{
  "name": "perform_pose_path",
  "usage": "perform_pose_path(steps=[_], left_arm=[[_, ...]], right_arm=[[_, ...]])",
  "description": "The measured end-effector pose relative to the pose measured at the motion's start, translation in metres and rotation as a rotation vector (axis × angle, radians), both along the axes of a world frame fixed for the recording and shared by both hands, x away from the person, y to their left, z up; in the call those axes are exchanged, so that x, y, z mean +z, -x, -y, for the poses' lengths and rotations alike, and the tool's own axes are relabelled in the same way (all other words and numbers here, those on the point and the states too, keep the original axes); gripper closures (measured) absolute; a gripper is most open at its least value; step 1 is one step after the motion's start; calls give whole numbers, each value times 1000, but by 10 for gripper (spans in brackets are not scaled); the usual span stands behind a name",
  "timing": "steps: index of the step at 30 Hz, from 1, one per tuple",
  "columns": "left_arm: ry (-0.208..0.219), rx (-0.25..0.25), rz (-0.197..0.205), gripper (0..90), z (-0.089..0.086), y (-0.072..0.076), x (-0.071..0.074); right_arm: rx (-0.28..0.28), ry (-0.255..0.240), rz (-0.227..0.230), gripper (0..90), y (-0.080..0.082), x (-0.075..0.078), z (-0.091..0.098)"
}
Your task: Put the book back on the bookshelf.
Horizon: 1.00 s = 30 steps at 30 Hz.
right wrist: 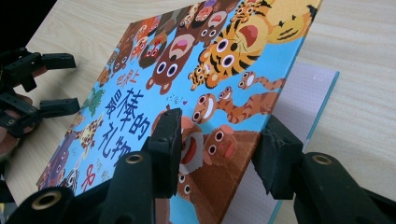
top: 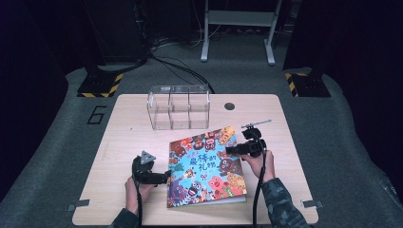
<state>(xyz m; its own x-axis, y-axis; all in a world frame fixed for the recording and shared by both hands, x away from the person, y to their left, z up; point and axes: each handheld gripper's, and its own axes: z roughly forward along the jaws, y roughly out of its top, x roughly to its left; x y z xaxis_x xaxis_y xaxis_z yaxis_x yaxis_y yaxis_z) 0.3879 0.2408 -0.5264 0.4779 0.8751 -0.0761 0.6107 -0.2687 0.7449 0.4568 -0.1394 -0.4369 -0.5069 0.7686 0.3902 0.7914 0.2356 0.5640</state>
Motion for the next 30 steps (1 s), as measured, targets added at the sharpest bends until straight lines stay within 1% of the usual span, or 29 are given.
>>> perform_pose_path(steps=[2, 3, 5, 6, 7, 8, 11, 12, 13, 14, 15, 18, 19, 20, 22, 23, 24, 26, 27, 28, 29, 30], left_arm=[[-6, -7, -6, 0, 0, -1, 0], [4, -1, -5, 0, 0, -2, -1], [22, -7, -14, 0, -2, -3, -3], [18, -8, -14, 0, -2, -4, -3], [19, -8, -20, 0, -2, -4, -3], [16, -21, -18, 0, -3, -5, -3], [15, -27, -10, 0, -4, -5, -4], [21, -28, -11, 0, -4, -5, -4], [14, -39, -17, 0, -5, -6, -3], [15, -43, -17, 0, -5, -6, -3], [20, -38, -4, 0, -4, -6, -4], [21, -44, -5, 0, -5, -7, -4], [22, -45, -5, 0, -5, -7, -4], [22, -45, -5, 0, -5, -7, -4], [24, -46, -4, 0, -5, -7, -4], [24, -47, -4, 0, -5, -7, -4], [27, -46, -5, 0, -5, -7, -4], [27, -47, -6, 0, -5, -7, -4], [28, -47, -6, 0, -5, -7, -4], [27, -47, -5, 0, -5, -7, -4], [27, -49, -5, 0, -5, -7, -4], [28, -48, -6, 0, -5, -7, -4]], right_arm=[[-1, 4, 5, 549, 1, 1, 0], [3, 2, 1, 550, 3, 2, 0], [1, -7, 7, 552, 5, 3, 1], [5, -7, 14, 553, 5, 3, 2], [5, -10, 11, 555, 6, 4, 2], [5, -12, 7, 556, 6, 4, 2], [21, -13, 12, 558, 5, 7, 2], [28, -11, 15, 557, 4, 8, 2], [32, -17, 7, 558, 3, 9, 1], [32, -25, 5, 557, 2, 10, 2], [41, -34, 4, 553, 0, 11, 2], [56, -41, -16, 528, -9, 13, -3], [62, -35, -20, 516, -11, 14, -4], [74, -37, -18, 490, -16, 14, -7], [87, -49, -32, 484, -23, 15, -10], [98, -47, -31, 456, -27, 16, -13], [108, -56, -29, 450, -30, 16, -15], [130, -62, -31, 455, -37, 18, -21], [137, -62, -27, 488, -39, 19, -24], [146, -25, -16, 526, -40, 19, -30], [145, -9, -9, 527, -40, 19, -33], [141, -18, -13, 547, -40, 19, -34]])
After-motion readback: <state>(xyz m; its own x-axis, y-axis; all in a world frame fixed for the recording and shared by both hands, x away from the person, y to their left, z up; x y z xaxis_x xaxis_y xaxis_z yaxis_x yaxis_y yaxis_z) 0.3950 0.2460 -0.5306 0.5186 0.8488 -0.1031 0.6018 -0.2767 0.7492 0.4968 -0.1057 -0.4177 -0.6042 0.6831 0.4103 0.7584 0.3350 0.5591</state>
